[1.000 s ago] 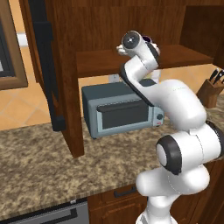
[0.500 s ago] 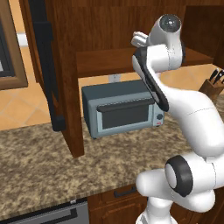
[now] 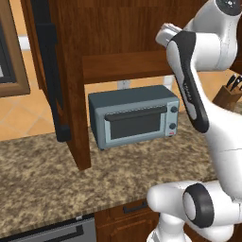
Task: Gather all objects into one cabinet and sort the glasses and bowls to opposite sides.
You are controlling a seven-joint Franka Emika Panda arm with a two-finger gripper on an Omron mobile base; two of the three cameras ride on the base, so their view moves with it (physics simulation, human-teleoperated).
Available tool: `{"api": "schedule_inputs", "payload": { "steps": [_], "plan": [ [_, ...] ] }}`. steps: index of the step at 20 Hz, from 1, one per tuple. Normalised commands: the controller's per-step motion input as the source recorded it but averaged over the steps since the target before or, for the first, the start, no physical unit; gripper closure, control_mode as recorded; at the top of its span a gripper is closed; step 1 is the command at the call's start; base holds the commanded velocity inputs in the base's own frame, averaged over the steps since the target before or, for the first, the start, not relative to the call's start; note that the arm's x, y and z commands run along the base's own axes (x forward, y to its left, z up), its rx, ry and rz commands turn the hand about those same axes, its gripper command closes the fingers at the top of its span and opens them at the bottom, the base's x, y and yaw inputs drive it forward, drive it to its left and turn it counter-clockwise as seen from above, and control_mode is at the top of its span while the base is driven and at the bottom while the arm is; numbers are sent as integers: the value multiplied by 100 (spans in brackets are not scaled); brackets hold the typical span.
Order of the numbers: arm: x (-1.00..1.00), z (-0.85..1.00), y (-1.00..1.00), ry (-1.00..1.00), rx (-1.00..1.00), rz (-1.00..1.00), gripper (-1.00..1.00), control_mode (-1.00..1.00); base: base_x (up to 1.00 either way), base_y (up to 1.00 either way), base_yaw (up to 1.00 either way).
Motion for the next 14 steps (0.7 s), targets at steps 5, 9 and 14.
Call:
{"api": "schedule_inputs", "payload": {
  "steps": [5,9,14],
  "plan": [
    [-89,-53,5,-7,-14,6,100,-100,0,0,0],
    [-100,-28,8,-17,-9,4,100,-100,0,0,0],
    [-100,-16,14,-22,-7,4,100,-100,0,0,0]
  ]
}}
